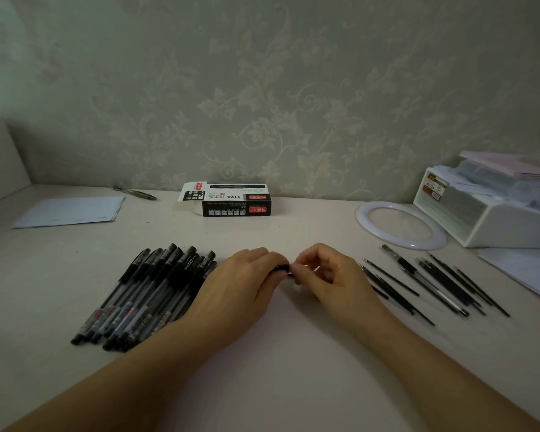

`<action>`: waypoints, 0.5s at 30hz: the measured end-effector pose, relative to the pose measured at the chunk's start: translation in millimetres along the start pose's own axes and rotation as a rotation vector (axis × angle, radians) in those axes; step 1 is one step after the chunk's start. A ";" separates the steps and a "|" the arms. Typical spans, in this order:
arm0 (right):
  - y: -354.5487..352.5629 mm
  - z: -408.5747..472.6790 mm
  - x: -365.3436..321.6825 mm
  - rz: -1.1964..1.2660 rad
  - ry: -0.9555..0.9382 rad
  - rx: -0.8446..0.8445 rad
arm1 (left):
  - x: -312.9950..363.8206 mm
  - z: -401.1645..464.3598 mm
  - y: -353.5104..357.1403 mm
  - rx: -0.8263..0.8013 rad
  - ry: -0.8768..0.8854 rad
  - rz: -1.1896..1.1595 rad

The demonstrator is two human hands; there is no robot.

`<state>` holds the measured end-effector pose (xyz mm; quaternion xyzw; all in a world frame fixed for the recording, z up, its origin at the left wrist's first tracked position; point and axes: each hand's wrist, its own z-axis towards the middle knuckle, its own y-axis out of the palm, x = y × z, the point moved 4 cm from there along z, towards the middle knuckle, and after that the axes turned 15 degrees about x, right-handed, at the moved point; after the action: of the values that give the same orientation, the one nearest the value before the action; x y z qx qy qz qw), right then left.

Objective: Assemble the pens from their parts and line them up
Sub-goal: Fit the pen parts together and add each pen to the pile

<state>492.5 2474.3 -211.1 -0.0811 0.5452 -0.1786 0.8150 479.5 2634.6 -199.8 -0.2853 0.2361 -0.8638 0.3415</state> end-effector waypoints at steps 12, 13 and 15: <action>2.4 0.6 1.2 -0.006 -0.027 -0.032 | -0.7 -0.9 0.6 -0.009 -0.031 -0.066; 1.9 0.4 1.9 -0.007 -0.028 -0.031 | 0.2 -1.3 0.4 -0.012 -0.019 -0.067; 1.1 0.7 3.3 -0.025 -0.028 -0.009 | 1.6 -1.6 -0.3 -0.011 -0.005 -0.062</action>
<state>494.5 2474.0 -214.1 -0.0941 0.5337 -0.1851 0.8198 477.4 2633.9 -200.2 -0.2967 0.2313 -0.8718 0.3137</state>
